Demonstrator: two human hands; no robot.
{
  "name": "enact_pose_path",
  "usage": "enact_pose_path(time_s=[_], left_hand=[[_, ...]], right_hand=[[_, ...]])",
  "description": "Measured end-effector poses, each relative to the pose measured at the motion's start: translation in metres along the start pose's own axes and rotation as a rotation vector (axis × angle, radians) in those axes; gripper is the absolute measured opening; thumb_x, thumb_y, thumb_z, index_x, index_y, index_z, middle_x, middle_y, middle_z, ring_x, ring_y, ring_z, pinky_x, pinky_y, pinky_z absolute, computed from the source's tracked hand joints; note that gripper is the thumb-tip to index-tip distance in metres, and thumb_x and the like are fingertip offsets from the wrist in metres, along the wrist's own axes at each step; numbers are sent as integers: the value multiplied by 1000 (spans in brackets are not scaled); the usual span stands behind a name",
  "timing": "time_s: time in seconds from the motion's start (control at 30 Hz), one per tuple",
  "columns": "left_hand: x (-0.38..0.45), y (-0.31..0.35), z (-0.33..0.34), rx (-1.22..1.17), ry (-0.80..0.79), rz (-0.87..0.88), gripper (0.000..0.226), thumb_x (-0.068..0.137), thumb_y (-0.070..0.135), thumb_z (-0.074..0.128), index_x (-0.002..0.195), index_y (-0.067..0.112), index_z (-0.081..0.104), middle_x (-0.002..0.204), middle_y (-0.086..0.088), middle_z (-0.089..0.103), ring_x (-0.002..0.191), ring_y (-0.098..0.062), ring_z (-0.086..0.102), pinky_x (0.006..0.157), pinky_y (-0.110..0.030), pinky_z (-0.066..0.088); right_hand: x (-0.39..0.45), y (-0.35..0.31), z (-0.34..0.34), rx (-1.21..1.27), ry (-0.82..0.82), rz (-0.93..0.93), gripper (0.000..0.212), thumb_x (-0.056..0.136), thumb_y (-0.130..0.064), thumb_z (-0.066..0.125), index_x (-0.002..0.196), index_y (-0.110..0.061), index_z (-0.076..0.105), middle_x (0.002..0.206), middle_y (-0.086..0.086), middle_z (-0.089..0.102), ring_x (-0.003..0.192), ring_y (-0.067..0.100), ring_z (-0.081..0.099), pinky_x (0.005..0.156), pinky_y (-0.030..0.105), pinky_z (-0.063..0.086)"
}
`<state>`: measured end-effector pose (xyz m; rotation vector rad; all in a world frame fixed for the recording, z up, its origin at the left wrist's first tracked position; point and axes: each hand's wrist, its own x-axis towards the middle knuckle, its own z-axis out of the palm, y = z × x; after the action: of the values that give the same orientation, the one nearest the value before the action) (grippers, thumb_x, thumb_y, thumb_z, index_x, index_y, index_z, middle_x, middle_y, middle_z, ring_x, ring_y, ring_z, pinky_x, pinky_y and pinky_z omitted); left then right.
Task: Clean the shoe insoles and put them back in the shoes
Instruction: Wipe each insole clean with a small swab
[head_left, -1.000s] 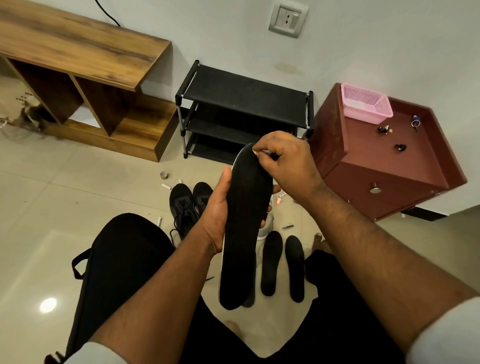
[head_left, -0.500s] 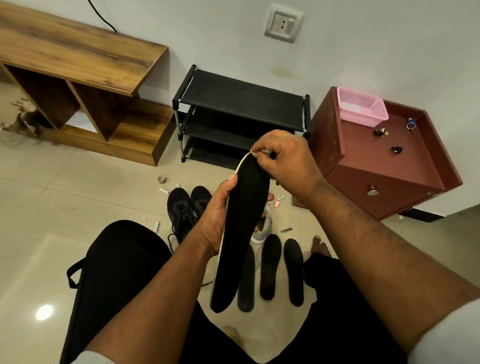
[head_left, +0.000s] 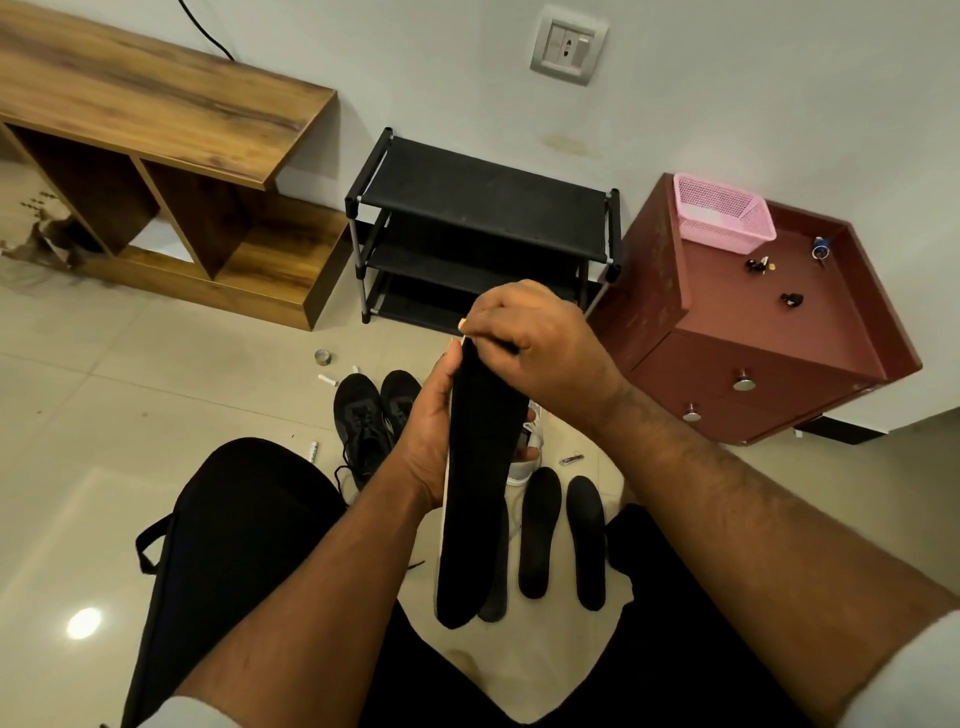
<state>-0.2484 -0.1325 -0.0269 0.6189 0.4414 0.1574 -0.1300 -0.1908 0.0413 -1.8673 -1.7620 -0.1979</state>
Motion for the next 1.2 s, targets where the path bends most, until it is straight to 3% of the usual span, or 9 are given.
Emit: enact_pose_path(time_s=[0.13,0.23,0.33,0.53,0.67,0.77,0.9,1.1,1.2], left_hand=[[0,0,0,26,-8,1,64,85,69,37,108,23,76,124,-18,65,127,-42,51,104,-66,38],[-1,1,-2,-62,-1,5,63,90,67,33,112,26,74,128,-16,64,124,-37,57,93,-61,49],[2,1,-7,-77,-11,15,62,92,68,34,128,27,64,139,-15,56,128,-37,53,98,-68,42],[1,2,-6,-16,-11,-16,63,92,66,32,105,24,77,119,-16,68,120,-37,55,105,-68,35],[-1,1,-4,-53,-57,-14,61,88,66,38,114,24,73,129,-21,62,122,-38,56,102,-73,34],[-3,3,-1,-78,-31,-25,60,87,66,39,108,24,76,115,-19,69,105,-36,65,93,-60,46],[1,5,-2,-175,-72,-88,87,87,73,41,139,5,51,118,-20,60,94,-29,59,72,-40,47],[6,3,-4,-185,-125,-68,83,89,70,43,140,6,50,118,-21,55,97,-31,55,74,-41,44],[6,5,-2,-193,-125,-70,84,86,70,47,139,5,50,120,-21,52,98,-31,55,75,-42,44]], right_hand=[[3,4,2,11,74,119,13,85,-8,62,93,-7,72,93,4,67,92,15,61,85,33,51],[-4,-7,6,47,-8,73,12,85,-8,62,93,-8,72,93,3,67,92,13,59,87,25,48],[-13,-12,11,72,-35,87,14,87,-10,62,96,-8,72,95,2,66,94,11,58,87,19,45],[0,6,7,-7,83,178,13,86,-8,62,94,-7,72,93,4,67,92,17,60,84,32,51],[-1,-5,6,-33,1,68,13,86,-8,61,94,-7,72,94,4,66,93,15,58,85,24,46],[-1,-7,7,-28,-65,12,14,87,-9,59,94,-8,72,94,4,66,92,16,57,83,22,43],[7,19,1,-61,45,173,13,84,-8,64,94,-7,72,93,5,67,91,20,60,83,37,52],[12,6,-3,-53,-13,81,14,86,-9,63,96,-8,72,95,3,66,93,17,59,84,27,47],[15,16,-1,-72,-19,146,14,86,-10,62,96,-9,72,94,3,66,91,18,59,83,31,50]])
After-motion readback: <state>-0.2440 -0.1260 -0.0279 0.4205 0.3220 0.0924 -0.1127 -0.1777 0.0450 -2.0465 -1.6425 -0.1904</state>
